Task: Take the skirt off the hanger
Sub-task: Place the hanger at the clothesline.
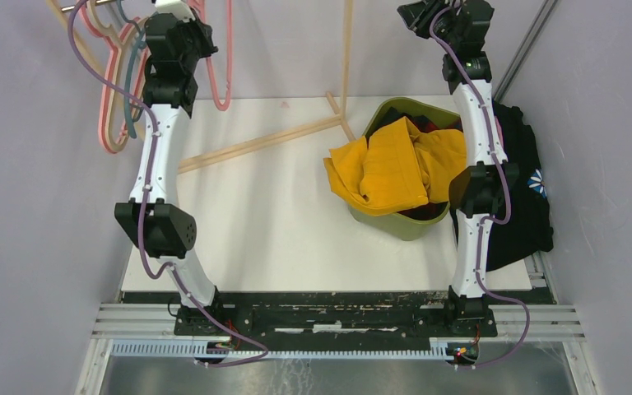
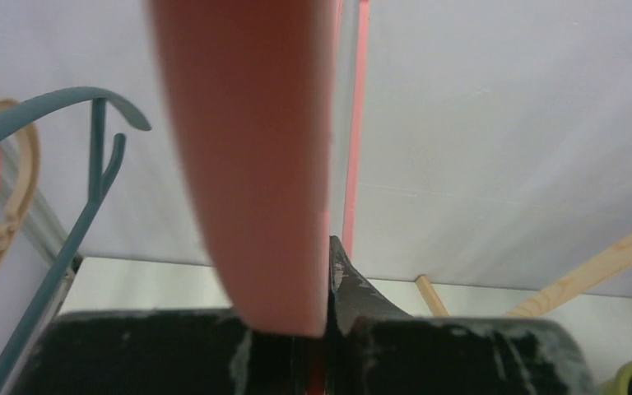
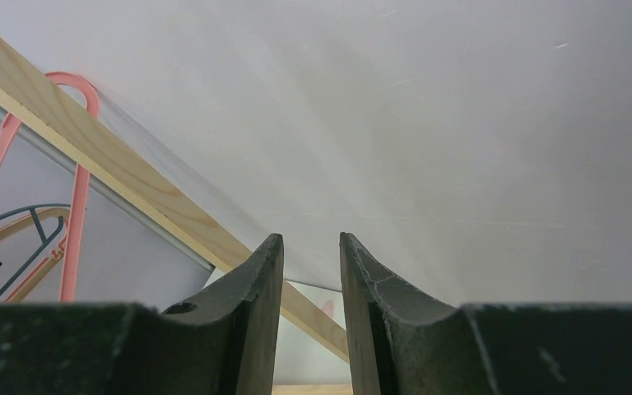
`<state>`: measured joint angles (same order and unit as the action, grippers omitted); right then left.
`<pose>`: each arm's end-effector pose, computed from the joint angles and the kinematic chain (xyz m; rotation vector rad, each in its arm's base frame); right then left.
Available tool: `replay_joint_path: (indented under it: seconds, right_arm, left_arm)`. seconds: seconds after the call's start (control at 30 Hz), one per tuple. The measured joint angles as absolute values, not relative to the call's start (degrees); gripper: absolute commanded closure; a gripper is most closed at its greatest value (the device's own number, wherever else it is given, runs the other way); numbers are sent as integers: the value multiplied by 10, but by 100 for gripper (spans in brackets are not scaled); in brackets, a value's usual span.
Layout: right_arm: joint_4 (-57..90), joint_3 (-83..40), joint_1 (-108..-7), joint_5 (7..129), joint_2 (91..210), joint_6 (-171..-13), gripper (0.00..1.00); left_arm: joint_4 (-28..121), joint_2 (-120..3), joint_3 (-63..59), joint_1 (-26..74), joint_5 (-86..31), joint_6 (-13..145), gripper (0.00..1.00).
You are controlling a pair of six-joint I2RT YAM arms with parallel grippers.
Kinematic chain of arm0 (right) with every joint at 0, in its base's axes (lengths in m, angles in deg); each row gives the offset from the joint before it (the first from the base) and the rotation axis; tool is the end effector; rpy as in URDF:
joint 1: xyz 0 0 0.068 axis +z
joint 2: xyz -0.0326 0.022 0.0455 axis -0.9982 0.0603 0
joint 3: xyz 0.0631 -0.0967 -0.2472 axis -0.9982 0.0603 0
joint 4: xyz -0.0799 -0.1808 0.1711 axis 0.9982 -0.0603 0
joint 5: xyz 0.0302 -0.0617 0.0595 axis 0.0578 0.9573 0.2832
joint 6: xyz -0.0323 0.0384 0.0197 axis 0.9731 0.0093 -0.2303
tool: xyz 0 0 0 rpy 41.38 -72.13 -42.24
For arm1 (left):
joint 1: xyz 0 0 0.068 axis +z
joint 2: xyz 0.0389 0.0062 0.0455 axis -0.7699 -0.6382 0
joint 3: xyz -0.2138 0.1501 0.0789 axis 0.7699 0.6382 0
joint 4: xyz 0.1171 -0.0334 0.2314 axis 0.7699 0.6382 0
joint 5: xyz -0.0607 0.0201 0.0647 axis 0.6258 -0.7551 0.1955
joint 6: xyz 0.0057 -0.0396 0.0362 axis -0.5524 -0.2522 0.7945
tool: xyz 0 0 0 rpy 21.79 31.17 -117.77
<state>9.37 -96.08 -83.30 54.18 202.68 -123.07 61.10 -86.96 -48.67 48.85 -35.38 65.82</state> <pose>0.5218 0.0429 0.4517 0.1168 1.4737 0.8575 0.4171 -0.0112 0.4923 -0.1263 1.5358 -0.1858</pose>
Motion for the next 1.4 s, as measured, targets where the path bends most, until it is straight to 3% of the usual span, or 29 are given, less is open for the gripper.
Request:
replay_joint_path:
  seconds: [0.43, 0.63, 0.8, 0.87, 0.9, 0.93, 1.4]
  right_arm:
    - [99, -944, -833, 540, 2027, -1233, 64]
    - [102, -925, -833, 540, 2023, -1237, 64]
    - [104, -917, -833, 538, 2020, -1239, 64]
    - [106, -913, -833, 538, 2018, -1239, 64]
    - [106, -911, -833, 538, 2017, -1239, 64]
    - [107, -909, -833, 538, 2015, -1239, 64]
    - [109, -891, -833, 538, 2005, -1237, 64]
  left_arm:
    - [678, -873, -518, 488, -458, 671, 97]
    - [684, -873, -518, 487, -506, 687, 91]
    - [692, -872, -521, 487, -526, 688, 72]
    - [701, -872, -520, 487, -529, 689, 48]
    - [703, -872, -520, 488, -530, 692, 10]
    - [706, -872, -520, 488, -530, 695, 0]
    - [722, -846, -497, 488, -486, 700, 1]
